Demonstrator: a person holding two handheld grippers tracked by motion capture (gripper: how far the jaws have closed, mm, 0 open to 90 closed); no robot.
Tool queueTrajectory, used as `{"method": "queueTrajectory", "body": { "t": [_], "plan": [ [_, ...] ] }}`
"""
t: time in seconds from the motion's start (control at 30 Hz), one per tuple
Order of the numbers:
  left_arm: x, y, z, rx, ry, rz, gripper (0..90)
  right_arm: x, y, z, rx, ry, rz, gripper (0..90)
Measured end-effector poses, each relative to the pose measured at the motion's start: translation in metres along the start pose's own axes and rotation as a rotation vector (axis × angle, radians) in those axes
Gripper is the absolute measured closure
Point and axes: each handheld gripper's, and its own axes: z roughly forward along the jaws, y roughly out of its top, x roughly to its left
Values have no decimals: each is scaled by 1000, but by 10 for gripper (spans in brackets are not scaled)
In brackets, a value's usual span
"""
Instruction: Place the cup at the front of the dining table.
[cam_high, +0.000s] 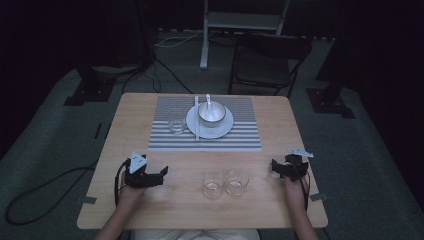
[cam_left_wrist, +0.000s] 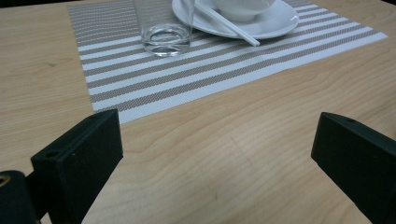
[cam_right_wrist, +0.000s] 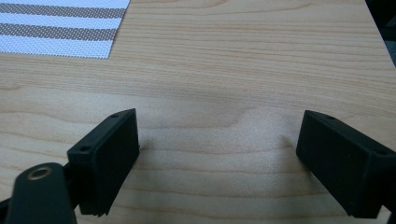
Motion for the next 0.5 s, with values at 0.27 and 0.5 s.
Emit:
{"method": "queueTrajectory", "body": {
  "t": [0.27,0.5],
  "plan": [
    [-1,-8,-23,-33,-11,-30,27,0,0,0,0,0,1,125],
    [3,-18,-42,-36,11,-41,26,0,0,0,1,0,2,125]
  ]
}}
